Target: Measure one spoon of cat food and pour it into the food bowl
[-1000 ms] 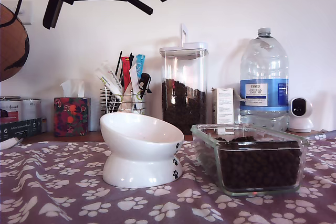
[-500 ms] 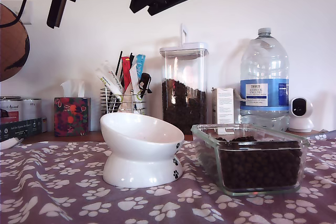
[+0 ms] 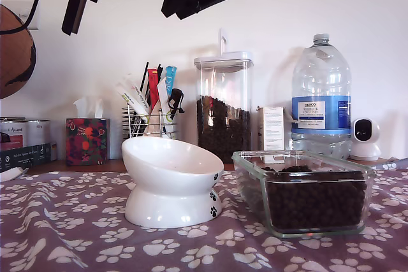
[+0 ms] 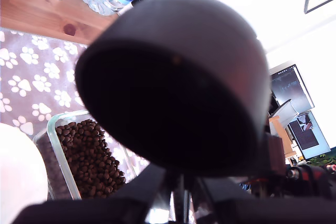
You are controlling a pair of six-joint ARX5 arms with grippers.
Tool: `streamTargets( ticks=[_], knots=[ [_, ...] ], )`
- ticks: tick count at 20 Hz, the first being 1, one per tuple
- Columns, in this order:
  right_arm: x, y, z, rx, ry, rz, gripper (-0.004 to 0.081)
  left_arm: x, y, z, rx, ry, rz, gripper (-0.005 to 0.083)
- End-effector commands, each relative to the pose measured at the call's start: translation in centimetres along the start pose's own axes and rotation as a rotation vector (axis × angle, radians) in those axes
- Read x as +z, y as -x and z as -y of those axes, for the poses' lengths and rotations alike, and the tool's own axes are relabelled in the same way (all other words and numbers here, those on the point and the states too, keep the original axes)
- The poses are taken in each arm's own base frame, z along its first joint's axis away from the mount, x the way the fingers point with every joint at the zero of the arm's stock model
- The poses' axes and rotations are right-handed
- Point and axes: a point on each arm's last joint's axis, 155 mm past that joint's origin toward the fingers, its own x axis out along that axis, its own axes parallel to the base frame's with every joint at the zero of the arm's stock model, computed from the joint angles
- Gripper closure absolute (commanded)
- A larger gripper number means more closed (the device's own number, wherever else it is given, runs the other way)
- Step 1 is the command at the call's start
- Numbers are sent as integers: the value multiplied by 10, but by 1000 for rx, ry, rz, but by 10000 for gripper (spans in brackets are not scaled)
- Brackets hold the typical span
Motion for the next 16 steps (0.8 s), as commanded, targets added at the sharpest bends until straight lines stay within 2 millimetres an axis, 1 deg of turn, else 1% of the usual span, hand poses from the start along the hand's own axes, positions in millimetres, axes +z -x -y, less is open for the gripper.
streamTargets(
  ticks=[1, 9, 11, 12, 13, 15, 16],
  knots=[
    [5, 1, 2, -2, -1, 13, 783, -1, -3, 5, -13, -15, -7, 795],
    [2, 1, 3, -5, -4, 1, 783, -8, -5, 12, -37, -26, -32, 794],
    [2, 1, 4, -9, -6, -1, 783, -9, -5, 13, -44, -26, -41, 774],
    [1, 1, 6, -13, -11, -2, 783, -10, -5, 14, -49, -26, -46, 745],
    [0, 1, 8, -19, -18, -5, 783, -12, -5, 14, -53, -30, -52, 694],
    [-2, 1, 14, -36, -38, -10, 783, -14, -4, 17, -66, -53, -65, 552],
    [-3, 2, 17, -43, -46, -10, 783, -16, -4, 18, -72, -54, -73, 505]
  ],
)
